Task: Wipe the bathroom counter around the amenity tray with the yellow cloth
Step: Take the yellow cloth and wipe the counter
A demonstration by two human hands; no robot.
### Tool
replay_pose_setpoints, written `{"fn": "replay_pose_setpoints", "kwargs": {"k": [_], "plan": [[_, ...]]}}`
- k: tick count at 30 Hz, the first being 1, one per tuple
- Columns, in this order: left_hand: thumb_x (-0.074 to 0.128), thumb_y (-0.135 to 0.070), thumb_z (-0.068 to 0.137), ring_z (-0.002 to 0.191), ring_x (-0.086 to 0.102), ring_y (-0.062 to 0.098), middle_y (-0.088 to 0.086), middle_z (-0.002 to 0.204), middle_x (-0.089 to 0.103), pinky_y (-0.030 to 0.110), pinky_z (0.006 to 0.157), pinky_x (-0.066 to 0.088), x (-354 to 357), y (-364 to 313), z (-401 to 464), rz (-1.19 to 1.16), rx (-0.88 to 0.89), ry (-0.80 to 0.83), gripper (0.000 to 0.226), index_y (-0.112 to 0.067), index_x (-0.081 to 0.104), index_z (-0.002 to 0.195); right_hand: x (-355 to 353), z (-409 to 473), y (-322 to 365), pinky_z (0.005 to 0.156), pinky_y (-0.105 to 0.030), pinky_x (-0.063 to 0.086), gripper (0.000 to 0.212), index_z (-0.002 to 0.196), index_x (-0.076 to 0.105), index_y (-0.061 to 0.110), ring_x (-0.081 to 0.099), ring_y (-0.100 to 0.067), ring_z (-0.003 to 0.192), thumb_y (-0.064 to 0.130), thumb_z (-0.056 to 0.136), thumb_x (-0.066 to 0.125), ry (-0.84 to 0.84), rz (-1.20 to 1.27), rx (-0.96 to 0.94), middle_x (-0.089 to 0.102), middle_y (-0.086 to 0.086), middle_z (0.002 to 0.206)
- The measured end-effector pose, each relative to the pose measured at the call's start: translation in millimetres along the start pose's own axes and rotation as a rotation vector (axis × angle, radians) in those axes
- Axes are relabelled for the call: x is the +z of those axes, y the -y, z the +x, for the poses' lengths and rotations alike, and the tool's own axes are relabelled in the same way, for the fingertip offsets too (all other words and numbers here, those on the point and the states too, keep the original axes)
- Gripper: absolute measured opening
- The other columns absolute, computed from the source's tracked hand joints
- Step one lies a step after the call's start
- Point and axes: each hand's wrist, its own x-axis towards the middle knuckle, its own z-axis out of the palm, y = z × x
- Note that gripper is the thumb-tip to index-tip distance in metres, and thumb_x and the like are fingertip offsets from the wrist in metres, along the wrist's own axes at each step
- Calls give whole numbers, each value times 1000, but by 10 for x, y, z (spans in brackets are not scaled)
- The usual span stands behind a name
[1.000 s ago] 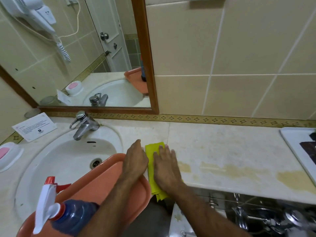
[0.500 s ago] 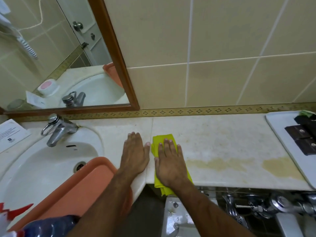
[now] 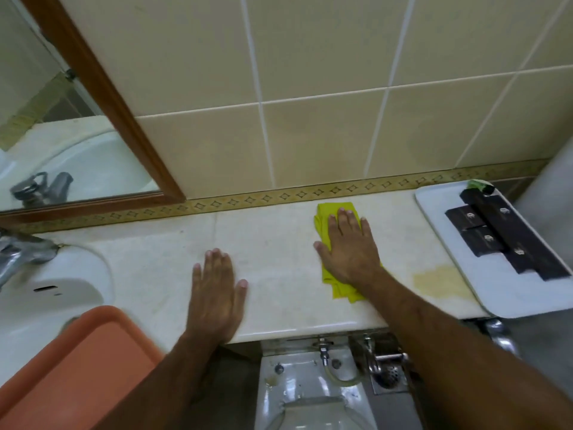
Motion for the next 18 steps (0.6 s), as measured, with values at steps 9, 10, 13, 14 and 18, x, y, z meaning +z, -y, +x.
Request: {"fn": "replay_pose_setpoints", "kwargs": {"k": [9, 10, 13, 14, 18], "plan": [[7, -52, 96, 151, -6, 17, 6, 164, 1, 45, 123, 0, -6, -14, 21, -1, 11, 6, 73, -9, 6, 155, -266, 155, -1135, 117, -51, 24, 67, 142, 41, -5, 30, -41, 143, 29, 87, 25, 86, 2, -10, 37, -26, 152], [7, -53, 96, 151, -5, 17, 7, 164, 2, 46, 123, 0, -4, -8, 22, -4, 10, 3, 73, -8, 7, 155, -286, 121, -1178, 118, -49, 21, 67, 144, 38, -4, 26, -41, 145, 27, 86, 28, 97, 16, -19, 33, -26, 154], [6, -53, 96, 151, -2, 17, 8, 164, 7, 46, 123, 0, -9, -9, 31, -2, 6, 2, 74, -8, 10, 154, -362, -31, -1279, 120, -46, 16, 69, 147, 33, -2, 18, -37, 148, 25, 85, 27, 117, 62, -24, 25, -22, 158], [6, -53, 96, 151, -2, 17, 9, 164, 8, 46, 123, 0, -9, -12, 27, -1, 8, 3, 74, -8, 10, 154, -377, -97, -1304, 120, -45, 14, 69, 148, 32, 0, 17, -36, 149, 26, 84, 27, 122, 84, -13, 23, -21, 159], [7, -52, 96, 152, 1, 20, 11, 164, 12, 46, 123, 1, -15, -22, 25, -8, 18, 0, 74, -7, 13, 154, -383, -401, -1332, 121, -47, 14, 66, 148, 33, 0, 15, -35, 149, 26, 87, 28, 99, 157, 6, 23, -21, 160]]}}
